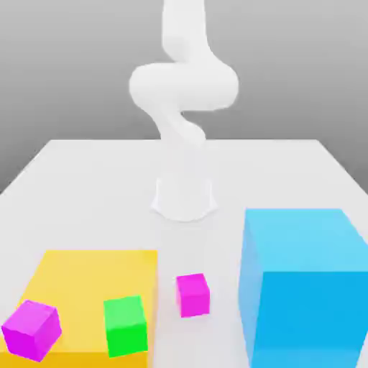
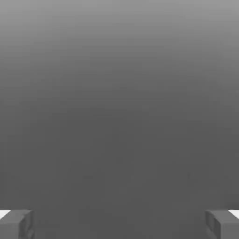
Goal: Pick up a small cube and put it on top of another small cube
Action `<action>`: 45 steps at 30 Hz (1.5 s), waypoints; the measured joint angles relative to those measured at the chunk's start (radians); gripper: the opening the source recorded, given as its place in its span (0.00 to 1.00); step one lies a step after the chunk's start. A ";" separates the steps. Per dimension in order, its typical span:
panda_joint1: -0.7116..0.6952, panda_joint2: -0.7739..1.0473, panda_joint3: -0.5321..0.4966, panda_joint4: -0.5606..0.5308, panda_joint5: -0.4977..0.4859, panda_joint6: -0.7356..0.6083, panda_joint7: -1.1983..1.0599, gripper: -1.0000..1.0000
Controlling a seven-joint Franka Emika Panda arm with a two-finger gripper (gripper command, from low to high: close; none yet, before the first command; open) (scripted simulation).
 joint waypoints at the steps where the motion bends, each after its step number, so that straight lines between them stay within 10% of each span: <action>1: 0.026 0.015 0.001 -0.010 0.001 0.011 -0.036 0.50; 36: 0.781 0.685 -0.098 -0.665 -0.025 0.587 -1.578 0.50; 45: 0.701 0.820 -0.143 -0.655 -0.423 0.686 -1.334 0.50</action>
